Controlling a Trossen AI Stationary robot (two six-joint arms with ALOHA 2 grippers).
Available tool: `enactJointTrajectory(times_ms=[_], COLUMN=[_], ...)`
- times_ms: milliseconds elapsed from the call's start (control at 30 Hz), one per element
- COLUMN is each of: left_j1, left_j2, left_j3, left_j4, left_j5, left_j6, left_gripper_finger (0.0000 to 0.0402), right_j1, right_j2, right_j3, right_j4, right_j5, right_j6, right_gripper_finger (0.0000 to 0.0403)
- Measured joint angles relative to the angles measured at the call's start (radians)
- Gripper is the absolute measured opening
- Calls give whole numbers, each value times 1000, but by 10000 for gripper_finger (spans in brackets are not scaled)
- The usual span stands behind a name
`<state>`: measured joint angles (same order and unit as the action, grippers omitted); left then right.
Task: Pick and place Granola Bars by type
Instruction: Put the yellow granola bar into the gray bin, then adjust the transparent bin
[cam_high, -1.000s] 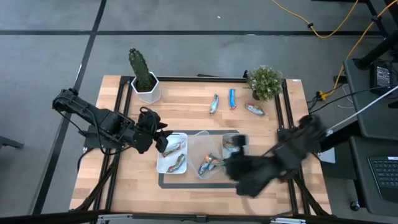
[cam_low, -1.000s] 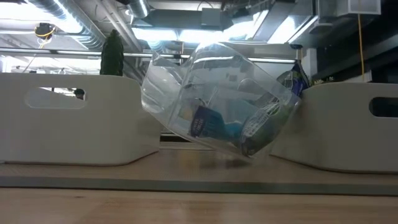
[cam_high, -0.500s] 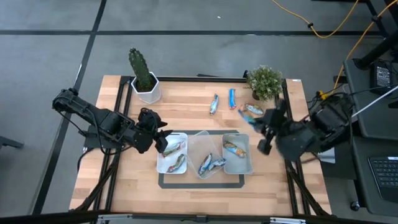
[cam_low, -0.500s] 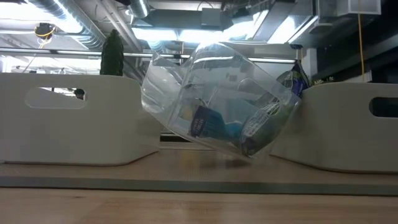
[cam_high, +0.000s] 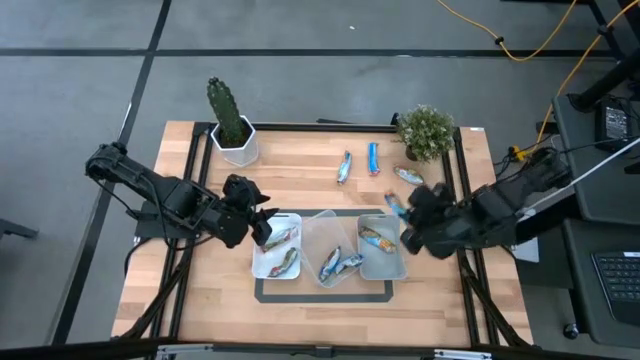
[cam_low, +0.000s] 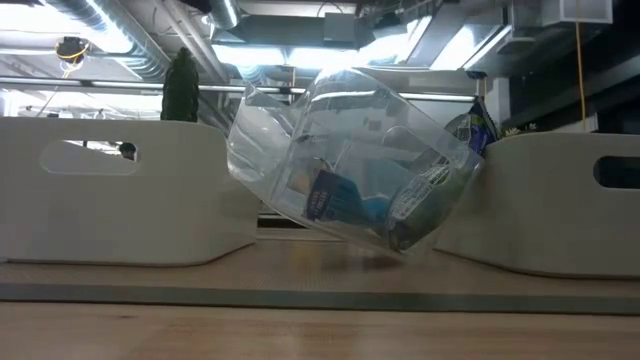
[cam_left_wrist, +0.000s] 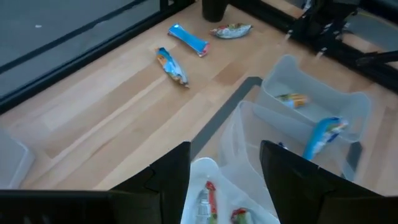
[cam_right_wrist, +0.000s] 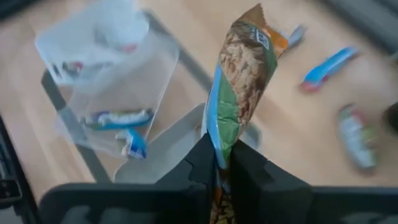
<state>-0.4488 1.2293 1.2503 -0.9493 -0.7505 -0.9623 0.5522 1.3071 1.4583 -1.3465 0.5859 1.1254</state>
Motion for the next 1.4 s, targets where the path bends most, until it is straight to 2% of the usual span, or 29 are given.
enactJointTrajectory(times_ms=[200, 333, 600, 767, 867, 967, 1167, 1267, 1400], left_j1=[58, 92, 147, 193, 210, 212, 192, 188, 187], left_j2=[60, 106, 172, 209, 234, 258, 310, 348, 414], left_j3=[0, 0, 0, 0, 0, 0, 0, 0, 0], left_j4=[-52, -72, -111, -203, -195, -165, -156, -148, -153], left_j5=[24, 56, 68, 131, 194, 244, 283, 305, 312], left_j6=[18, 36, 36, -37, -36, -39, -107, -109, -117], left_gripper_finger=[184, 184, 184, 184, 184, 184, 184, 184, 184], right_j1=[-39, -48, -64, -71, -76, -79, -78, -78, -78], right_j2=[1, 2, 0, 0, 0, -3, -4, -4, -4], right_j3=[-269, -396, -537, -567, -559, -557, -557, -557, -557], right_j4=[338, 486, 527, 533, 538, 547, 550, 550, 550], right_j5=[-109, -175, -290, -301, -300, -297, -268, -265, -265], right_j6=[9, 51, 103, 54, 2, -28, -62, -90, -133], right_gripper_finger=[13, 24, 47, 56, 85, 132, 219, 242, 249])
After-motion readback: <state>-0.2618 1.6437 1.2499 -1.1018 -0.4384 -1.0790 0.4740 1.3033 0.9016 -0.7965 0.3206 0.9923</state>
